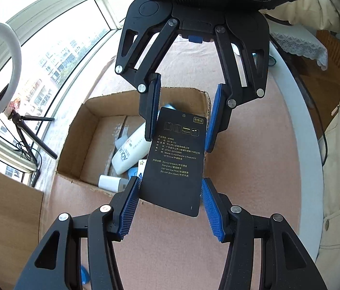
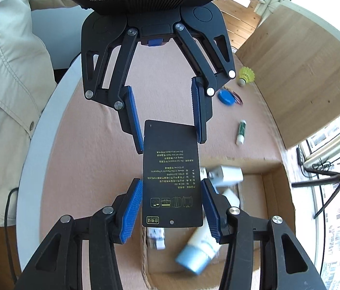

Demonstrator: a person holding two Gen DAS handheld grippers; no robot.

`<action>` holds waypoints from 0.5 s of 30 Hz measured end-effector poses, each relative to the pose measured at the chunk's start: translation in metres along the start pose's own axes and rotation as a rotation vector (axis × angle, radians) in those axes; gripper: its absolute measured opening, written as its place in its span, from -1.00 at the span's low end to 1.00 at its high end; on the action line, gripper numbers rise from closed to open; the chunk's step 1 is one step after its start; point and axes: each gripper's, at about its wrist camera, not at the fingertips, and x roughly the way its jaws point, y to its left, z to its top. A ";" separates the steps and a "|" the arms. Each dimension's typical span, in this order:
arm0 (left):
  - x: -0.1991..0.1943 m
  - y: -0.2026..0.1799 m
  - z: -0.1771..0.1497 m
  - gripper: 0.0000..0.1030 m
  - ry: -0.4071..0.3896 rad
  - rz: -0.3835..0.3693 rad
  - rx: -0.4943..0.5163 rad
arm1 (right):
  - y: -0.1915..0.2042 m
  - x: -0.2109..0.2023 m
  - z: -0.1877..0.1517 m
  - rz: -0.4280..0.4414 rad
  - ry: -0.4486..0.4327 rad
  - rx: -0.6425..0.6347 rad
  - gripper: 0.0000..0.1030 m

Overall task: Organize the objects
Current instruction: 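Carry the card over the box with both tools and open both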

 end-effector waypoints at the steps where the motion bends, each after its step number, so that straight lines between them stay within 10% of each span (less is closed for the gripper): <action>1: 0.004 0.000 0.006 0.07 0.004 -0.005 0.000 | -0.002 0.001 -0.004 0.002 -0.003 0.000 -0.13; 7: 0.018 -0.002 0.025 0.10 0.023 0.013 0.003 | -0.004 -0.006 -0.028 -0.011 -0.021 0.004 -0.13; 11: 0.019 -0.001 0.027 0.64 0.022 0.143 -0.039 | -0.005 -0.005 -0.038 -0.055 0.002 0.041 -0.10; 15: 0.011 0.000 0.012 0.73 0.016 0.197 -0.098 | -0.003 -0.007 -0.044 -0.079 0.016 0.067 -0.01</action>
